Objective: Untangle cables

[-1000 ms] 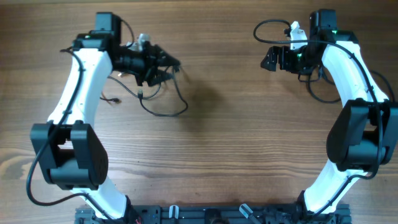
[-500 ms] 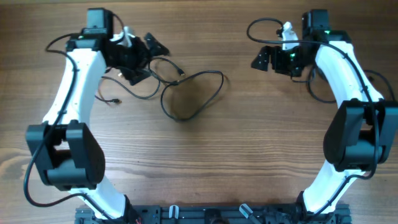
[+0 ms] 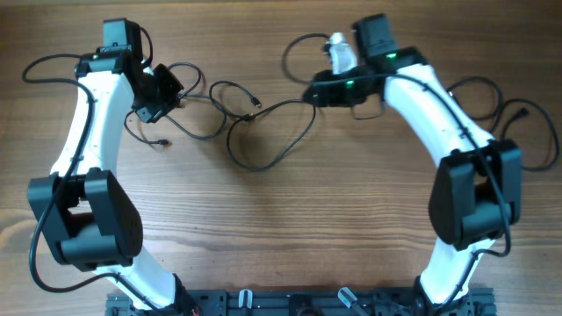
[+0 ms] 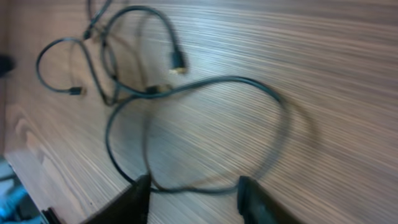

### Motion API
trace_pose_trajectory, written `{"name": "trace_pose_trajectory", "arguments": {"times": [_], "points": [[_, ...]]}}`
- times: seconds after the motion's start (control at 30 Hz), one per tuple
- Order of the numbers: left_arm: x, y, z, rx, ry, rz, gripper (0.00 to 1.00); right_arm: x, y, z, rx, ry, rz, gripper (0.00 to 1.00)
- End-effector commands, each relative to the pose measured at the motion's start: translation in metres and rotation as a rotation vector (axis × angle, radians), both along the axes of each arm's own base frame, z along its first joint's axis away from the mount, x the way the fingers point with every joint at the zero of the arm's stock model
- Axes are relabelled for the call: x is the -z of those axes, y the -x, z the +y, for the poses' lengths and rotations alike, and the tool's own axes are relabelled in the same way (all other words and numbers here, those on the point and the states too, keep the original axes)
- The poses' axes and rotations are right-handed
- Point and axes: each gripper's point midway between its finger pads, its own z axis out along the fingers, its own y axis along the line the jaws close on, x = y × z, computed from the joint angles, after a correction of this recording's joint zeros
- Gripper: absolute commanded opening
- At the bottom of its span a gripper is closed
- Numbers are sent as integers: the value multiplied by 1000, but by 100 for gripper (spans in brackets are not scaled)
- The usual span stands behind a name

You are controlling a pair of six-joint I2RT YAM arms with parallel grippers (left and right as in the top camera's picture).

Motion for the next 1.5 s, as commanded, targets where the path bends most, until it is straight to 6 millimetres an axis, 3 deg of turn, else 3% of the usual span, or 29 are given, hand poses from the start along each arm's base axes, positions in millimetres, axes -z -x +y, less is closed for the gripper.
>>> {"name": "trace_pose_trajectory", "arguments": {"times": [0.0,0.07,0.23,0.37,0.63,0.77,0.83,0.97,1.17,1.47], "points": [[25,6,18,-23,-106,18,4,4,4,27,-45,-9,-29,50],[34,5,24,-34,-137,6,4,-1,3,38,-69,-30,-62,67],[40,6,26,-36,-144,4,4,-12,1,58,-131,-73,-138,61],[40,4,29,-37,-146,-5,4,-15,11,80,-338,-43,-308,60],[40,9,51,-96,-105,4,10,-2,13,97,-657,246,-647,69],[38,7,57,-117,-52,-14,27,-4,20,112,-790,274,-757,73],[38,7,60,-123,-51,-15,38,-4,23,116,-873,293,-815,80],[38,7,60,-125,-50,-15,55,-3,25,117,-901,291,-831,82],[38,7,60,-125,-51,-18,78,20,27,122,-923,265,-790,84],[38,7,59,-124,-50,-18,92,49,28,141,-952,157,-785,83]]}}
